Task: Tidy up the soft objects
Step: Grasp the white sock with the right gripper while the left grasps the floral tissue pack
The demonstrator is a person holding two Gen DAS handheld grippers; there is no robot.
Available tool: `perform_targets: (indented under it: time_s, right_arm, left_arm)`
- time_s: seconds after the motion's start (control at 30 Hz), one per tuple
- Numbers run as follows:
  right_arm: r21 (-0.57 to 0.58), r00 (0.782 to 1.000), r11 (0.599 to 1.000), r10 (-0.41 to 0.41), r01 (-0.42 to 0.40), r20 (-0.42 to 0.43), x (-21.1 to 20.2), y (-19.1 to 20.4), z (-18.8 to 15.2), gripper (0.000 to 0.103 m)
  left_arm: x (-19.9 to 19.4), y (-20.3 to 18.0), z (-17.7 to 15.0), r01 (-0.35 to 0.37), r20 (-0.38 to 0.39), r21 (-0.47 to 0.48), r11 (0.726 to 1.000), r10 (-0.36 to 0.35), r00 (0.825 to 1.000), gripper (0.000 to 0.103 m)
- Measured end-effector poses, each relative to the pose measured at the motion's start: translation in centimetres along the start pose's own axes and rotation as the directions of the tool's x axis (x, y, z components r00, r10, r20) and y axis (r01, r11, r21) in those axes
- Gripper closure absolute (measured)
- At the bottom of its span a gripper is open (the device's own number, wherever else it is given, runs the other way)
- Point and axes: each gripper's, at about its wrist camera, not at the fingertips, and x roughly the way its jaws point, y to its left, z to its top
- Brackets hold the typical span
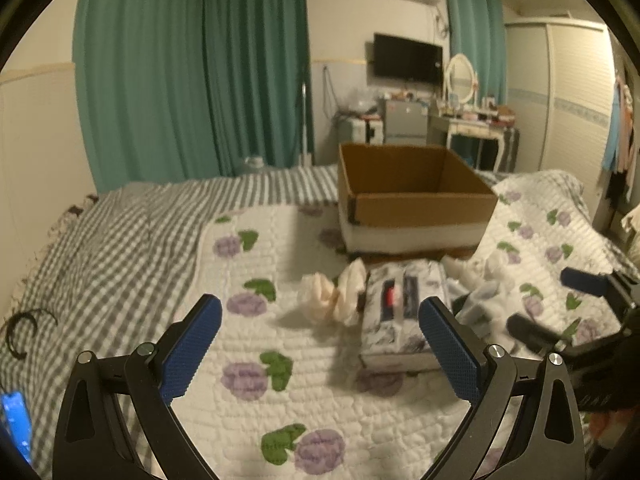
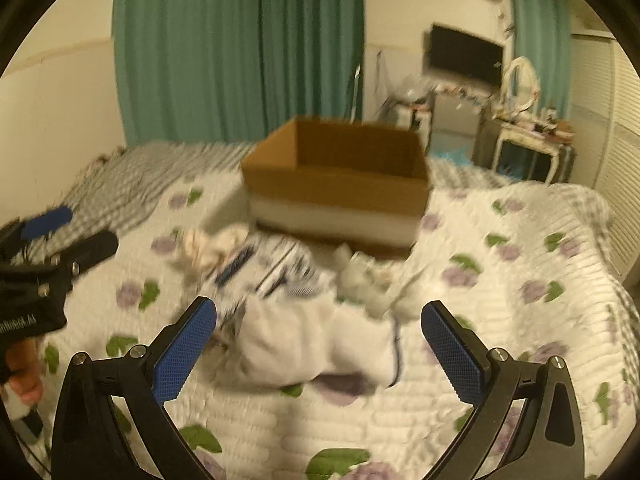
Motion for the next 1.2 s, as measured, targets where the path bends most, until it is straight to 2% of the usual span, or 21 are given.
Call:
perform_targets:
  time_s: [0.07, 0.23, 0.37, 0.43, 0.5, 0.53, 0.6, 0.63, 0.8, 0.9, 1.07, 1.2]
  right_arm:
    - [-0.025, 0.999, 1.0, 0.01, -0.011, -0.038, 1.4, 0.6, -0.7, 0.0]
    - [-0.063, 0.99, 0.998, -0.004, -0.005, -0.141, 4.8, 1.4, -1.8, 0.009]
    - [-0.042, 0.981, 0.998, 0.029, -0.037, -0.19, 6.3, 1.0, -2.5, 0.013]
    - [-0.039, 0.98, 0.998, 0.05, -0.058, -0.192, 6.4, 0.8, -2.5, 0.021]
    - [-0.028, 0.977, 0.995, 0.086, -0.093, -0.196, 6.3, 0.6, -2.4, 0.038]
    - [-0.023, 0.977, 0.995, 0.095, -0.102, -0.191, 6.0, 0.5, -2.3, 0.04]
    - [-0.015, 0.98, 0.994, 0.1, -0.105, -0.17, 5.3, 0.2, -2.0, 0.053]
    - [-0.011, 0.983, 0.995, 0.1, -0.103, -0.156, 4.8, 0.0, -1.8, 0.055]
    - [-0.038, 0.998, 0.999, 0.011, -0.014, -0.064, 2.7, -1.4, -0.1, 0.057]
    - [-0.061, 0.998, 0.997, -0.045, 0.043, -0.042, 2.7, -2.0, 0.6, 0.057]
    - [-0.055, 0.996, 0.998, -0.039, 0.034, -0.075, 4.2, -2.5, 0.3, 0.057]
    - [-0.058, 0.995, 0.998, -0.039, 0.034, -0.088, 4.8, -2.5, 0.2, 0.057]
  left_arm:
    - [0.7, -0.1, -0.3, -0.003, -0.024, 0.008, 1.0, 0.003, 1.0, 0.002]
    - [1.9, -0.6, -0.9, -0.001, -0.059, 0.037, 0.999, 0.003, 0.998, 0.002]
    - [3.1, -0.9, -1.5, 0.009, -0.088, 0.043, 0.999, -0.005, 0.996, 0.002]
    - [3.8, -1.0, -1.8, 0.019, -0.103, 0.043, 0.999, -0.015, 0.995, 0.002]
    - [4.3, -1.2, -2.0, 0.025, -0.114, 0.049, 0.998, -0.019, 0.993, 0.003]
    - [4.6, -1.3, -2.1, 0.026, -0.124, 0.053, 0.998, -0.02, 0.992, 0.003]
    - [4.8, -1.5, -2.2, 0.04, -0.134, 0.053, 0.998, -0.032, 0.99, 0.003]
    - [4.9, -1.5, -2.2, 0.046, -0.136, 0.052, 0.998, -0.039, 0.99, 0.003]
    - [5.6, -2.3, -2.5, 0.146, -0.161, 0.04, 0.989, -0.137, 0.977, 0.003]
    - [6.6, -3.3, -2.8, 0.192, -0.181, 0.04, 0.981, -0.182, 0.967, 0.003]
    - [8.5, -4.5, -3.2, 0.255, -0.237, 0.025, 0.967, -0.242, 0.941, 0.003]
    - [10.2, -5.2, -3.3, 0.257, -0.273, 0.017, 0.966, -0.243, 0.931, 0.004]
